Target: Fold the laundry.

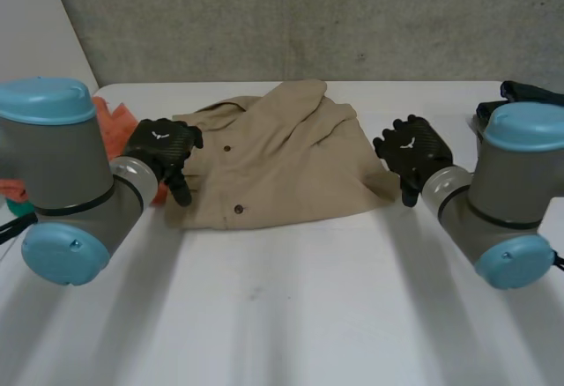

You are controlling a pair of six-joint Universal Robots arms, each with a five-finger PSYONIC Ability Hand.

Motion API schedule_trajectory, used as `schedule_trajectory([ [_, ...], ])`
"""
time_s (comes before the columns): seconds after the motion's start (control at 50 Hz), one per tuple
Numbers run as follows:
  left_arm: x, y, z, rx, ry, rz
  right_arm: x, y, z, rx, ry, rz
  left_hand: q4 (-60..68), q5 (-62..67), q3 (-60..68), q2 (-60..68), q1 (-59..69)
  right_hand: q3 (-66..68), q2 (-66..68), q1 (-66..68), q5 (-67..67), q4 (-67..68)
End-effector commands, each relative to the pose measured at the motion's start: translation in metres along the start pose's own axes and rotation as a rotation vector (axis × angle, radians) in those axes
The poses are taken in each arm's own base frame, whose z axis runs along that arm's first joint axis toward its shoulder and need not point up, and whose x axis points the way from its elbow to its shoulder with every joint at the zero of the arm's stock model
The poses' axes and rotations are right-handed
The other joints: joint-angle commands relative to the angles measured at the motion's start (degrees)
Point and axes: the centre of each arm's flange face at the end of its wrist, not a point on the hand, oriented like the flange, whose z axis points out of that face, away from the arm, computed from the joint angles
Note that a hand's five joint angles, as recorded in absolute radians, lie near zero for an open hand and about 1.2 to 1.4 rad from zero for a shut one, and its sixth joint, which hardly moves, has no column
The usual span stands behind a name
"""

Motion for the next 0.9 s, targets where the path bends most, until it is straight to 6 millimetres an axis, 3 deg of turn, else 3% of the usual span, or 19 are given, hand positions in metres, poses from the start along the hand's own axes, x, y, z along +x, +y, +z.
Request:
schedule_trajectory([
  [0.02,0.004,0.022,0.010,-0.064,0.028,0.106,0.005,-0.004,-0.026,-0.111,-0.075,0.154,-1.04,-0.79,-1.68,-1.62,-2.12,-3.43,-5.89,-4.54,-1.93,-3.41],
  [0.14,0.016,0.043,0.027,-0.102,0.059,0.183,-0.002,0.008,-0.036,-0.191,-0.124,0.247,4.00,4.25,3.36,3.42,2.92,-3.09,-5.56,-4.21,-1.59,-3.08],
  [0.24,0.022,0.047,0.041,-0.102,0.049,0.224,-0.004,0.019,-0.035,-0.180,-0.126,0.273,4.00,4.25,3.37,3.42,2.92,-2.92,-5.39,-4.04,-1.42,-2.91],
  [0.32,0.027,0.050,0.050,-0.102,0.044,0.251,-0.005,0.023,-0.034,-0.170,-0.118,0.265,11.55,11.80,10.91,10.97,10.47,-2.59,-5.06,-3.70,-1.09,-2.57],
  [0.42,0.025,0.046,0.061,-0.100,0.012,0.305,-0.002,0.026,-0.034,-0.168,-0.100,0.250,57.89,58.14,57.26,57.31,56.81,-2.25,-4.72,-3.37,-0.75,-2.24],
  [0.44,0.022,0.042,0.062,-0.091,-0.005,0.310,-0.001,0.025,-0.034,-0.163,-0.097,0.247,57.98,58.23,57.34,57.40,56.90,-2.25,-4.72,-3.37,-0.75,-2.24],
  [0.48,0.014,0.026,0.062,-0.062,-0.059,0.313,0.003,0.023,-0.035,-0.156,-0.085,0.244,57.98,58.23,57.34,57.40,56.90,-2.08,-4.55,-3.20,-0.58,-2.07],
  [0.56,-0.013,-0.037,0.056,0.130,-0.225,0.270,0.009,0.020,-0.035,-0.139,-0.071,0.242,57.98,58.23,57.34,57.40,56.90,-2.25,-4.72,-3.37,-0.75,-2.24],
  [0.58,-0.024,-0.069,0.051,0.249,-0.286,0.245,0.010,0.020,-0.035,-0.138,-0.071,0.242,57.98,58.23,57.34,57.40,56.90,-2.25,-4.72,-3.37,-0.75,-2.24],
  [0.64,-0.042,-0.117,0.041,0.437,-0.367,0.211,0.011,0.019,-0.035,-0.137,-0.068,0.244,57.98,58.23,57.34,57.40,56.90,-2.25,-4.72,-3.37,-0.75,-2.24],
  [0.66,-0.052,-0.148,0.033,0.567,-0.411,0.194,0.011,0.020,-0.036,-0.140,-0.067,0.246,57.98,58.23,57.34,57.40,56.90,-2.25,-4.72,-3.37,-0.75,-2.24],
  [0.74,-0.064,-0.205,0.015,0.845,-0.435,0.176,0.013,0.020,-0.035,-0.139,-0.062,0.247,57.98,58.23,57.34,57.40,56.90,-2.25,-4.72,-3.37,-0.75,-2.24],
  [0.8,-0.059,-0.224,0.009,0.962,-0.365,0.162,0.014,0.020,-0.035,-0.139,-0.058,0.248,57.98,58.23,57.34,57.40,56.90,-2.25,-4.72,-3.37,-0.75,-2.24],
  [0.88,-0.026,-0.224,0.012,1.019,-0.134,0.082,0.018,0.021,-0.035,-0.140,-0.048,0.252,57.98,58.23,57.34,57.40,56.90,-2.25,-4.72,-3.37,-0.75,-2.24],
  [0.9,-0.008,-0.218,0.015,1.012,-0.022,0.046,0.020,0.021,-0.035,-0.140,-0.042,0.253,57.98,58.23,57.34,57.40,56.90,-2.08,-4.55,-3.20,-0.58,-2.07],
])
